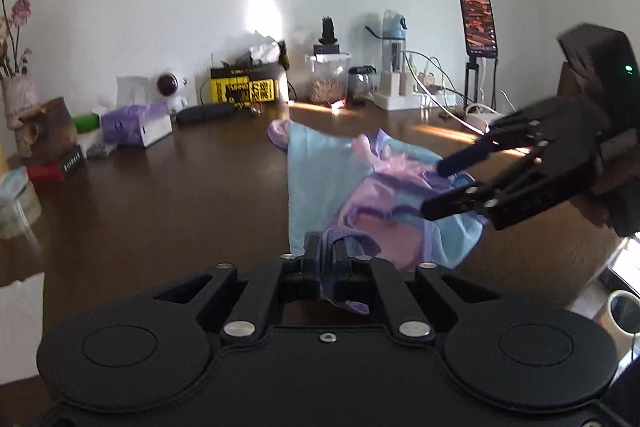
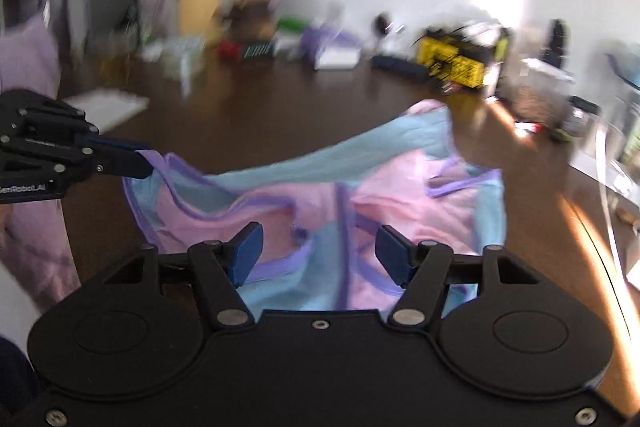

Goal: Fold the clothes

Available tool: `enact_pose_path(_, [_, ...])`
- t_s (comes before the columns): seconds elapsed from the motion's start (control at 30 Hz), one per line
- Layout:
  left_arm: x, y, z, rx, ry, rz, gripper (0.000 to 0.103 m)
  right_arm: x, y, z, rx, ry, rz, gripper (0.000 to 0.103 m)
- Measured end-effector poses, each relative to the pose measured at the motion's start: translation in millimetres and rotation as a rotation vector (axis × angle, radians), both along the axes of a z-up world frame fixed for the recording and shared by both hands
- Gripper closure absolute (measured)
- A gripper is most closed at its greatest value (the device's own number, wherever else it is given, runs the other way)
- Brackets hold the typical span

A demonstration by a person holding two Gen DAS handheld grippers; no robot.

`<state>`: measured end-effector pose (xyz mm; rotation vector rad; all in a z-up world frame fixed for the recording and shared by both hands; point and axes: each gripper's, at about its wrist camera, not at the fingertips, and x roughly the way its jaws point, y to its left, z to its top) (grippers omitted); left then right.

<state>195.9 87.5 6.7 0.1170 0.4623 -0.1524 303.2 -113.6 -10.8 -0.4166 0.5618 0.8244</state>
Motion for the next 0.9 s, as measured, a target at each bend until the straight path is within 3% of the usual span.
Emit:
enact_pose_path(0.03, [-2.6,0.5,-1.5,0.022,-0.014,0.003,0.039,-1.6,8.2,-2.6,-0.035,-0.014,0.017,0.052])
enact_pose_path(0.1, [-8.4,0.3,-0.6,0.065,-0.076,0.006,0.027,2.8,26.7,-11.3,-0.109,-0.042,0.011,0.058])
enact_pose_path(0.17, [-9.6,0.6,2.0,0.07,-0.089,-0.022,0.027,5.4,34.1,-16.2,-0.135,-0.052,0.002,0.06])
enact_pose_path(0.2, [-9.7,0.3,0.8,0.071,-0.085,-0.034,0.027,6.2,35.5,-17.5,-0.142,-0.05,0.002,0.067])
enact_pose_path(0.27, [-7.6,-2.5,-3.6,0.091,-0.067,-0.051,0.027,7.8,38.1,-20.1,-0.156,-0.048,0.003,0.095])
enact_pose_path(0.33, [5.4,-8.3,-9.3,0.131,-0.041,-0.077,0.027,3.8,37.9,-19.3,-0.168,-0.073,0.008,0.096])
enact_pose_path(0.5, [23.0,-29.5,-25.3,0.19,0.002,-0.159,0.027,-45.2,1.9,13.1,-0.114,-0.311,0.038,0.096])
enact_pose_path(0.63, [24.4,-46.9,-32.6,0.316,0.003,-0.215,0.027,-96.8,-24.7,9.5,-0.153,-0.509,0.02,0.096])
enact_pose_path(0.7, [21.8,-51.6,-34.9,0.365,0.006,-0.218,0.027,-109.2,-36.7,6.0,-0.143,-0.495,0.0,0.096])
enact_pose_path(0.8, [20.7,-56.8,-41.2,0.45,0.007,-0.202,0.036,-121.8,-49.2,-1.0,-0.143,-0.466,-0.058,0.096])
enact_pose_path(0.9, [12.0,-68.3,-46.7,0.548,-0.042,-0.18,0.035,-130.7,-57.7,-6.1,-0.12,-0.428,-0.103,0.096])
